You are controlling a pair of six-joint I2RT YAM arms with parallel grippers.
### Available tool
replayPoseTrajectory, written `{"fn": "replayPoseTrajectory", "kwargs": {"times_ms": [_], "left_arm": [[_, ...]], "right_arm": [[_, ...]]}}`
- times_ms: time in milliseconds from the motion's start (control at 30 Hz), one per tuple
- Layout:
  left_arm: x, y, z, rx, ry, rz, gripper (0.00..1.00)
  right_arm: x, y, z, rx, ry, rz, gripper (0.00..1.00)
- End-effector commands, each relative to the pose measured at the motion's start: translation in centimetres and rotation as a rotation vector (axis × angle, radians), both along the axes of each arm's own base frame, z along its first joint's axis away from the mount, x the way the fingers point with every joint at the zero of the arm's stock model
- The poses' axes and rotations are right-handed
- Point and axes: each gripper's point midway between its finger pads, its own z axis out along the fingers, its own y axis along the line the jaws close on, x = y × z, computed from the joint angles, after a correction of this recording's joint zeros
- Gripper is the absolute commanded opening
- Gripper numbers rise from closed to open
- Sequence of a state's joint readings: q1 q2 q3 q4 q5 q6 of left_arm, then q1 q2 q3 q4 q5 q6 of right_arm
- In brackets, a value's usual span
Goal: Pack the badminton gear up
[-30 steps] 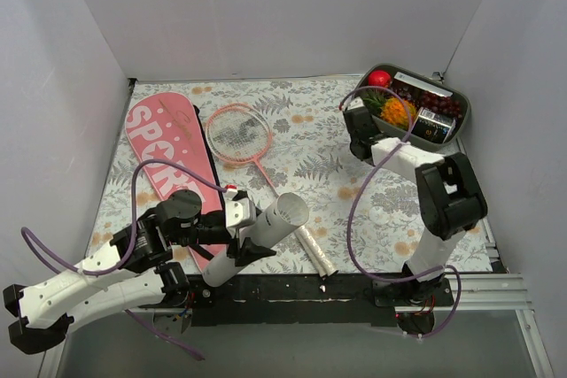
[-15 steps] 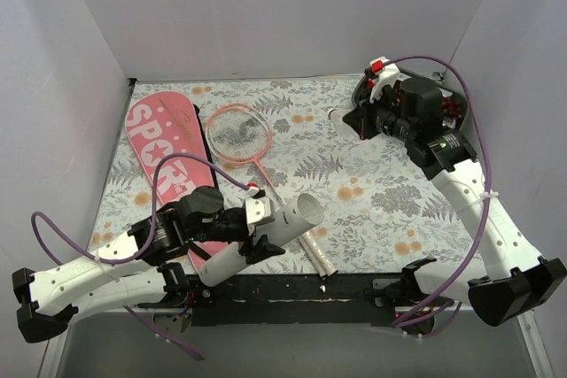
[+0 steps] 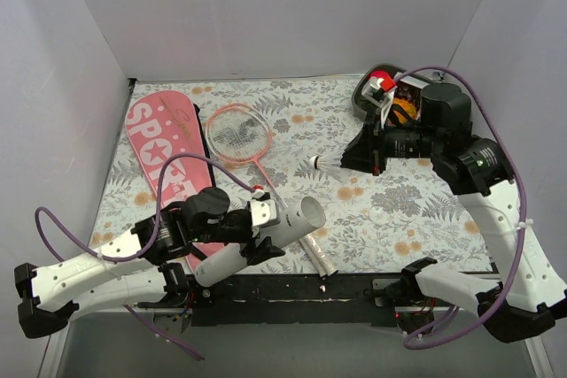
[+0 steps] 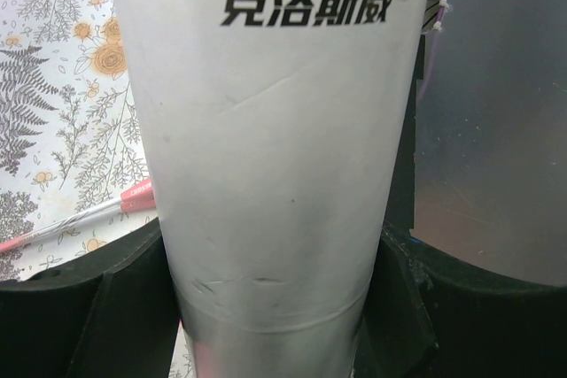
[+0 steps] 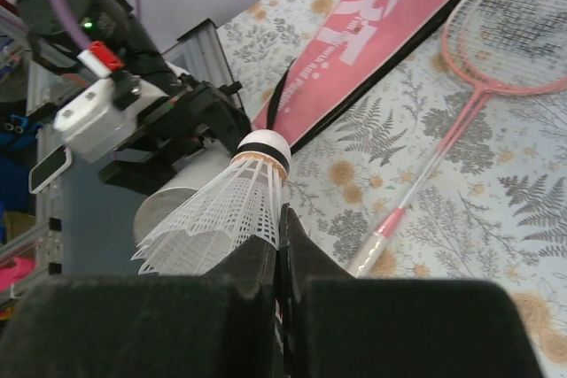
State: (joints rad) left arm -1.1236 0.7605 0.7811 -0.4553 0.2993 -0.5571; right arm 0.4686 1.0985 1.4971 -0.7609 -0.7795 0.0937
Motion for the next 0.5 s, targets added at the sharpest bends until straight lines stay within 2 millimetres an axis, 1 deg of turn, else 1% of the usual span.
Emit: {"fn": "replayPoseTrajectory", "kwargs": {"times_ms": [0,233,300,333,467], "left_arm": [[0.4,0.4,1.0,0.007,-0.046,0.013,0.13],[0.5,0.9,1.7,-0.014,-0.070,0.027,0.13],[0.5,1.1,1.9,-0.018,-0.074,0.031,0.13],[0.5,1.2,1.9,-0.019,-0.077,0.032,0.13],[0.3,1.5,2.5,-0.044,-0.084,0.033,0.13]], "right_arm": [[-4.6,-0.4,2.5,0.074,0.037,0.104,0.01],[-6.8,-0.3,1.4,0.060,0.077,0.148,0.01],[-6.9,-0.2,0.7,0.043,0.095,0.151,0.01],[-7.4,0.0,0.5,0.037,0.099,0.166,0.01],[-7.5,0.7,-1.2,-0.005,0.123,0.172,0.01]]}}
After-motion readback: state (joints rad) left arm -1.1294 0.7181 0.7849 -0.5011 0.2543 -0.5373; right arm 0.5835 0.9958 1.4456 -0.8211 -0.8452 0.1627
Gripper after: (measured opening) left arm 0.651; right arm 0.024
